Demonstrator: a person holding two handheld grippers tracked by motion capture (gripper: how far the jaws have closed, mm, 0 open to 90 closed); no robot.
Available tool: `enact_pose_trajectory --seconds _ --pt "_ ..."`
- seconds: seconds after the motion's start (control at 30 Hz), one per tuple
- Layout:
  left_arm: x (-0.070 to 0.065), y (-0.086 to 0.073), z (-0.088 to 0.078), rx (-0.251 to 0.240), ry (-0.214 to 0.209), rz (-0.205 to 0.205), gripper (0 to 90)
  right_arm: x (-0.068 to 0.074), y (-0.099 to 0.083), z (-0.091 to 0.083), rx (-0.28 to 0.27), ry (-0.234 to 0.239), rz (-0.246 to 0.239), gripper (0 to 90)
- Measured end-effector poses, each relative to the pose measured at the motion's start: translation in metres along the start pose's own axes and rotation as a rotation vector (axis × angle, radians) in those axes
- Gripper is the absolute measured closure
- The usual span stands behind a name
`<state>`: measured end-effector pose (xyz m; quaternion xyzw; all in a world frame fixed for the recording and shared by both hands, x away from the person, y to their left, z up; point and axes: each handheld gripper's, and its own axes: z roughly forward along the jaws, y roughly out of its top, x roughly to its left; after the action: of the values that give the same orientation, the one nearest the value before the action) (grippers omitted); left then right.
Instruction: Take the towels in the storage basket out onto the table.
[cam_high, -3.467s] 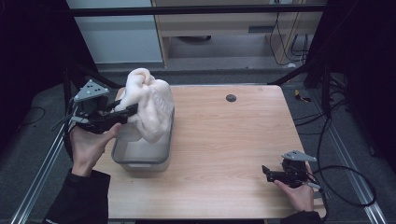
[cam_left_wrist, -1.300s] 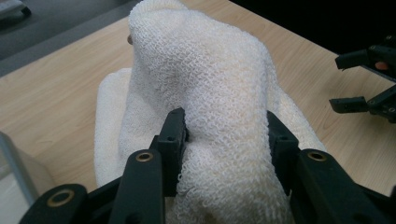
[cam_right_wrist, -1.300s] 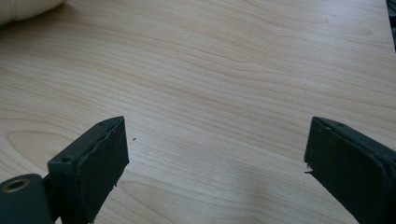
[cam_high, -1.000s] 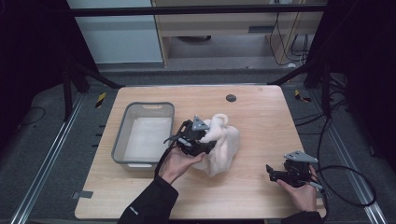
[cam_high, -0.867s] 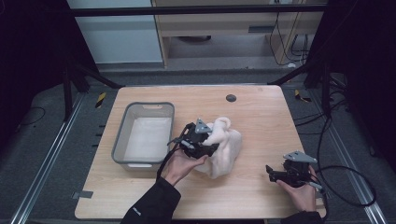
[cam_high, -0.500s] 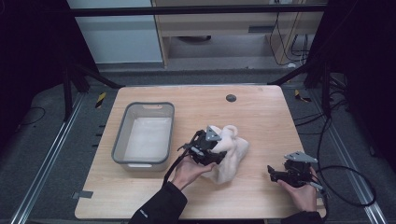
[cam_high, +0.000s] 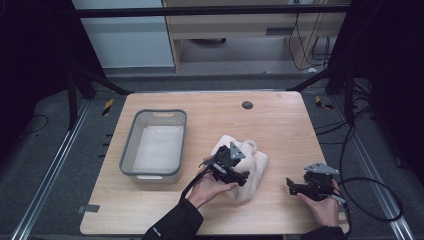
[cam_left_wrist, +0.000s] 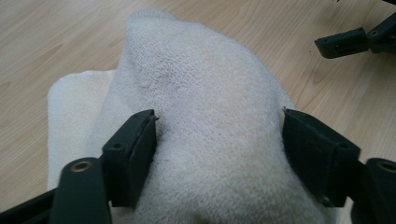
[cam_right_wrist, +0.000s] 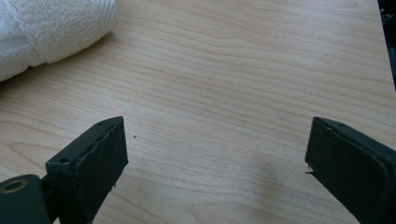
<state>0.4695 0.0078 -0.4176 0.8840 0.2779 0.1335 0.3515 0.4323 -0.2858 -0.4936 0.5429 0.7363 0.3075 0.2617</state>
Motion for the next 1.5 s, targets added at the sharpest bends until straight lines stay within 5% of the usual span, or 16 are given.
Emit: enact_pose_trajectory --seconds 0.37,0.8,1.5 --pt "-0.001 0.001 -0.008 0.020 -0.002 0.001 15.5 0.000 0.000 0.001 0.004 0.001 -0.005 5.5" --pt "0.006 -0.007 -0.050 -0.034 0.010 -0.003 11.9 0.000 0.000 0.001 0.006 -0.002 -0.001 5.1" --pt "0.047 -0.070 -0.114 -0.086 0.120 -0.102 14.7 0.000 -0.001 0.001 0.012 -0.001 -0.007 5.6"
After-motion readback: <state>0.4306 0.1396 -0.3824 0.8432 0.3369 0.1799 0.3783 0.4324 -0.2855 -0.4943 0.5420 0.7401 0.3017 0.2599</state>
